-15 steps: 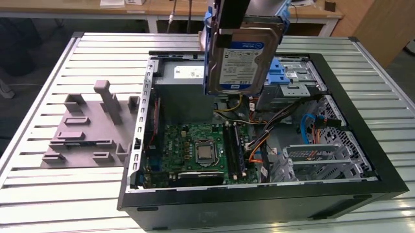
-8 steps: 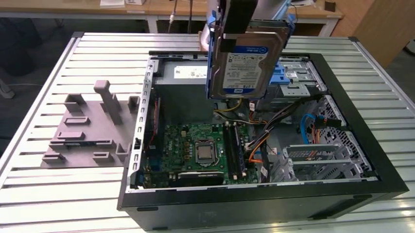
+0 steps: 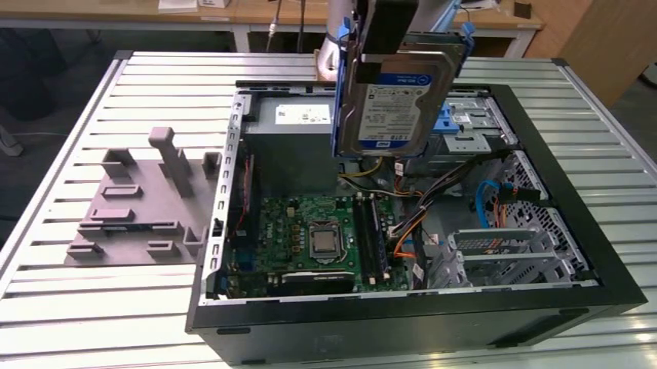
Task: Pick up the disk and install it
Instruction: 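Pick up the disk, then insert the disk into the insertion slot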
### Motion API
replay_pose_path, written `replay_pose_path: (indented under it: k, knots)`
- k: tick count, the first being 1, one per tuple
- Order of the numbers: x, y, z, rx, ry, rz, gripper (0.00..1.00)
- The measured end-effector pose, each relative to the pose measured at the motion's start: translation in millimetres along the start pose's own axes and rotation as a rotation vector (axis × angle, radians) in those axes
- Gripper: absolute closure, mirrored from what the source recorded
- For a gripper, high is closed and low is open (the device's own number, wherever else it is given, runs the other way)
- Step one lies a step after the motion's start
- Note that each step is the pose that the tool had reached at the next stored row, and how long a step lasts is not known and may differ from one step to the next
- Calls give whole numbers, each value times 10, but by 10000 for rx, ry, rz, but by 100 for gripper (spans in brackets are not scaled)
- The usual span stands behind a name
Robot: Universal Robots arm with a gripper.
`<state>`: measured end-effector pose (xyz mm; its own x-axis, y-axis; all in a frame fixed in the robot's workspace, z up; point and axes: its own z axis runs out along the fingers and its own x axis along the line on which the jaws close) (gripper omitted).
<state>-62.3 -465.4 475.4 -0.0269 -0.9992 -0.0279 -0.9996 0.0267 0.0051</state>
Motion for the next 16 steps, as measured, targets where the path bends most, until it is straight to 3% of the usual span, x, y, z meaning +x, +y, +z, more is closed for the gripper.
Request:
replay_pose_path:
  k: [16]
  knots:
    - [42, -34, 5, 0, 0, -1, 64]
